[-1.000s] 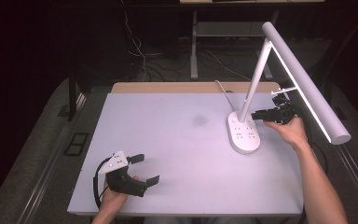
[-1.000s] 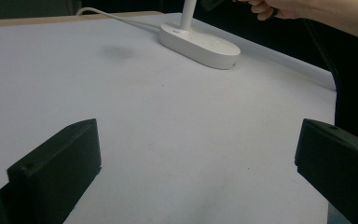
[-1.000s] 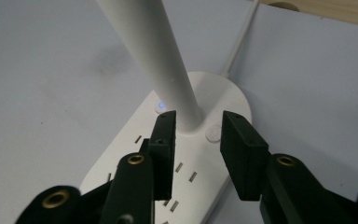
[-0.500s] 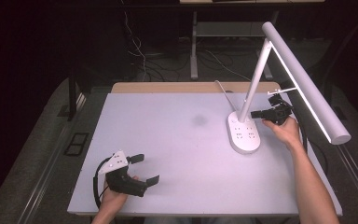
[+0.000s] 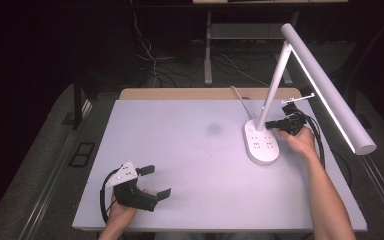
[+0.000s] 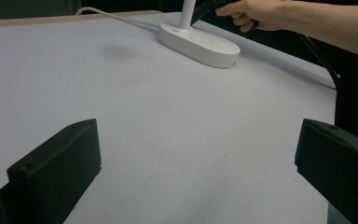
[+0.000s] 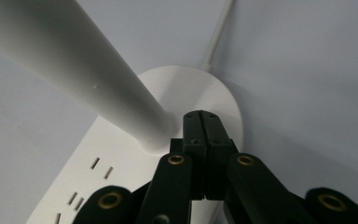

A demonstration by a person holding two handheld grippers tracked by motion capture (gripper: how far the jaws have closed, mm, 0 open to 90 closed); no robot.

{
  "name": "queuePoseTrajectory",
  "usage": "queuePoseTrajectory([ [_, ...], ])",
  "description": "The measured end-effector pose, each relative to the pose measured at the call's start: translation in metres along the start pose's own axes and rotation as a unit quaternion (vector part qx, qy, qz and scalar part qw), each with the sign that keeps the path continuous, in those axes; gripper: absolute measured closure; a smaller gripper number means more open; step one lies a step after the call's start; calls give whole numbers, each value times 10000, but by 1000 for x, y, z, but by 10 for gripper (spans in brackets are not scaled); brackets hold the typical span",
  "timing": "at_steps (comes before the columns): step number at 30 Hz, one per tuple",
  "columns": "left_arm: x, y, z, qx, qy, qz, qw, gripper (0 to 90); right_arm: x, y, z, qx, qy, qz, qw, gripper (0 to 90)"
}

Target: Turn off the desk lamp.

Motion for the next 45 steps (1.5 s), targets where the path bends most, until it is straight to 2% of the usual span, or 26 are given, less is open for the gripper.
queuePoseTrajectory([
  [7,0,-1,0,32,-26,0,10000,0,-2,-1,0,-64,-35,110,9999,900],
  [12,-1,-1,-1,42,-21,7,10000,0,-1,-1,-1,-91,-79,56,9999,900],
  [20,-3,-2,-1,73,-60,-25,10000,0,0,-2,-2,-56,8,-91,9999,900],
  [26,-2,0,-1,60,-36,5,10000,0,-2,-1,-3,-47,-75,-36,10000,900],
  [29,-1,-2,-1,63,-14,-9,10000,0,-2,0,-1,-140,-159,57,9998,900],
  [35,-2,-2,-1,61,-11,2,10000,0,0,-3,-1,-146,-137,117,9997,900],
  [37,-1,-1,-1,65,-17,9,10000,0,1,-3,0,-95,-63,40,9999,900],
  [45,-2,-1,-1,62,-26,-4,10000,0,2,-3,-1,-98,-38,-42,9999,900],
])
Point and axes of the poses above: each handheld gripper's, and its own axes: y roughly backward along the jaws, z roughly out of its top, x roughly to its left, the point moved 5 cm from there along -y, roughly forward along the jaws, and after that the axes turned 4 degrees about z, right-handed, at the moved point
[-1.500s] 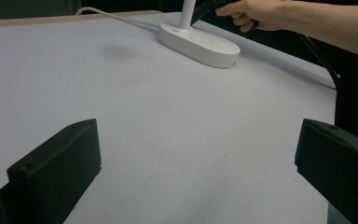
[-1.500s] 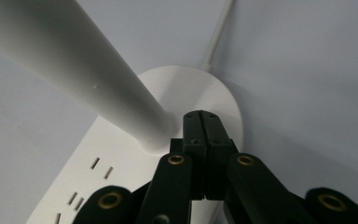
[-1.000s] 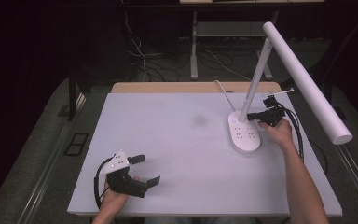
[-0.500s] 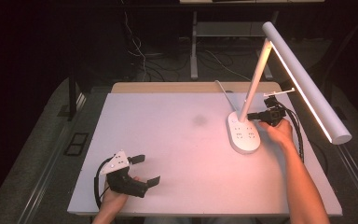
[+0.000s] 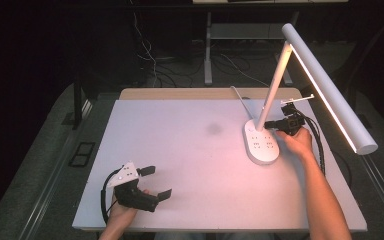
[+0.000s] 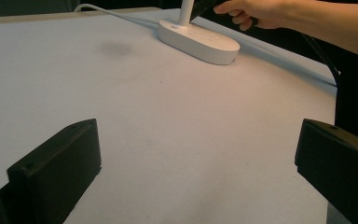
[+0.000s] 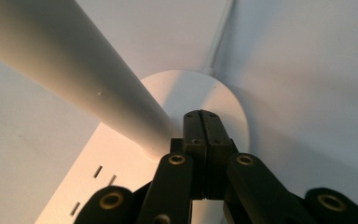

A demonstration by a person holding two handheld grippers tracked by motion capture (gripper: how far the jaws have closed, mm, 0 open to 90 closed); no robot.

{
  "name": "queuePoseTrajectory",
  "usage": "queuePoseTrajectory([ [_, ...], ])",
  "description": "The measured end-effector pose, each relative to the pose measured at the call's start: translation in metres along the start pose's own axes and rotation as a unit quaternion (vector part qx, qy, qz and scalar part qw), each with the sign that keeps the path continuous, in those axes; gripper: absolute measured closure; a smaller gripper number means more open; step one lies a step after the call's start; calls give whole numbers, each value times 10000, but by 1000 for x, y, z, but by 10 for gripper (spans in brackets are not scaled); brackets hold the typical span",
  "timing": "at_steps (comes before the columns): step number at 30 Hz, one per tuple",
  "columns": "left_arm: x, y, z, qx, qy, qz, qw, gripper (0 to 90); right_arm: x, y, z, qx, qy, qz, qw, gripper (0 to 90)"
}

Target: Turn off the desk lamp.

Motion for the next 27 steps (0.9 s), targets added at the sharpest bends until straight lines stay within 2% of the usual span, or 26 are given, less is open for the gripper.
queuePoseTrajectory([
  [4,0,0,0,1,-3,1,10000,0,1,0,-1,-39,-12,-11,10000,900],
  [5,0,0,0,7,-13,-4,10000,0,2,-2,-4,-196,-94,85,9997,900],
  [6,0,0,0,7,-13,-4,10000,0,3,-4,-4,-213,-133,137,9996,900],
  [8,0,0,0,1,-20,-7,10000,0,5,-5,-5,-220,-75,117,9997,900],
  [12,0,2,1,-39,-9,-6,10000,0,6,-5,-2,-196,-61,-76,9998,900],
  [20,2,1,1,-27,13,9,10000,0,6,-5,-2,-278,-138,-22,9995,900],
  [27,1,1,0,-20,25,9,10000,0,3,0,-3,-222,-151,-33,9996,900],
])
Point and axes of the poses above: each handheld gripper's, and its own axes: y roughly backward along the jaws, z roughly out of its top, x roughly to its left, the point moved 5 cm from there along -y, roughly forward along the jaws, and after that the axes turned 4 degrees about z, right-handed, at the moved point
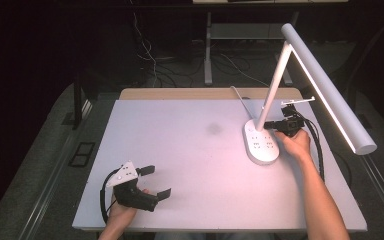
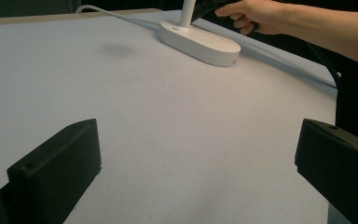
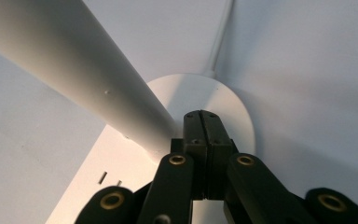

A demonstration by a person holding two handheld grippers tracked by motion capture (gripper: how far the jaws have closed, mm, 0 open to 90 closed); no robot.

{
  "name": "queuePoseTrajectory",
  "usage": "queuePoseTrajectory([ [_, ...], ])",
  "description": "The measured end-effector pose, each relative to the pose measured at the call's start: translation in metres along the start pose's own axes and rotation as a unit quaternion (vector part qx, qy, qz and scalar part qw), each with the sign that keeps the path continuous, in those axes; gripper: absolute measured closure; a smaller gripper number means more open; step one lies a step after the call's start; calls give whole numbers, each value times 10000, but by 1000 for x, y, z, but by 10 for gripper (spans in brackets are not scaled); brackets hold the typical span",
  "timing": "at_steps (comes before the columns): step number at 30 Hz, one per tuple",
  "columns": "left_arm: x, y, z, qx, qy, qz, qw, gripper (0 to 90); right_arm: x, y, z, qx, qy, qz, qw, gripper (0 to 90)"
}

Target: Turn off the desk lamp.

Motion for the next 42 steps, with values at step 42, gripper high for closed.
queuePoseTrajectory([
  [42,0,0,0,-7,18,1,10000,0,-5,10,-9,-613,-468,424,9961,900],
])
Point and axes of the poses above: each handheld gripper's, and its own axes: y roughly backward along the jaws, z roughly out of its top, x roughly to its left, the point moved 5 cm from there along -y, roughly forward along the jaws, and after that the axes turned 4 degrees about z, right-handed, at the moved point
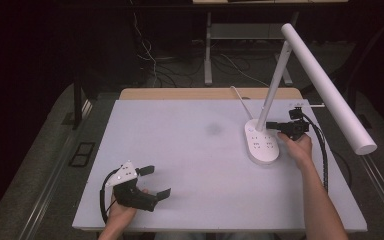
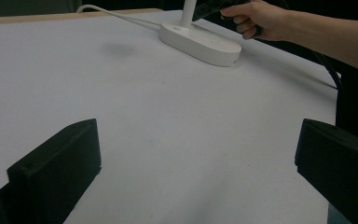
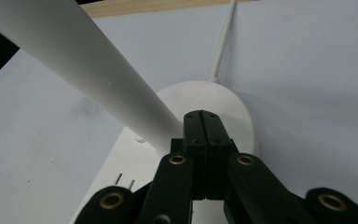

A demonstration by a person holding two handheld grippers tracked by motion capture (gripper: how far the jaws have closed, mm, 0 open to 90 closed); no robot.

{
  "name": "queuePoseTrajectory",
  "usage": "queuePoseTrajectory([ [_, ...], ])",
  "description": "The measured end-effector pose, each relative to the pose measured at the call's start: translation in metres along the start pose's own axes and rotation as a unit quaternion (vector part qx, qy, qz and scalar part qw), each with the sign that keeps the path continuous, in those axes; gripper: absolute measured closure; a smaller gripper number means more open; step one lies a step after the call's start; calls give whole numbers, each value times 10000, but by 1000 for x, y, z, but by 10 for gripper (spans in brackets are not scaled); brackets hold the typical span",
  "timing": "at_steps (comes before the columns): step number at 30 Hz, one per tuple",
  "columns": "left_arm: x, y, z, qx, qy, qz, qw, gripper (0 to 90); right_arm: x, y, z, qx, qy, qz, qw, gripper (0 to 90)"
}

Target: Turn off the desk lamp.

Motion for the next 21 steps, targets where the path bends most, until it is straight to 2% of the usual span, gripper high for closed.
queuePoseTrajectory([
  [14,-2,0,0,-23,-14,-36,10000,0,17,25,-1,55,243,-81,9997,898],
  [15,-2,0,0,-12,-30,-43,10000,0,20,29,-2,6,244,-33,9997,862],
  [17,-2,0,0,-2,-36,-43,10000,0,21,31,-4,17,244,-35,9997,847],
  [19,-3,-1,0,-2,-37,-48,10000,0,24,37,-7,23,250,-14,9997,780],
  [20,-3,-1,0,-4,-35,-50,10000,0,24,37,-7,23,250,-14,9997,780],
  [21,-3,-1,0,-7,-31,-49,10000,0,27,40,-10,-11,213,23,9998,703],
])
Point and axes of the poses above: each handheld gripper's, and its own axes: y roughly backward along the jaws, z roughly out of its top, x roughly to its left, the point moved 5 cm from there along -y, roughly forward along the jaws, and after that the axes turned 4 degrees about z, right-handed, at the moved point
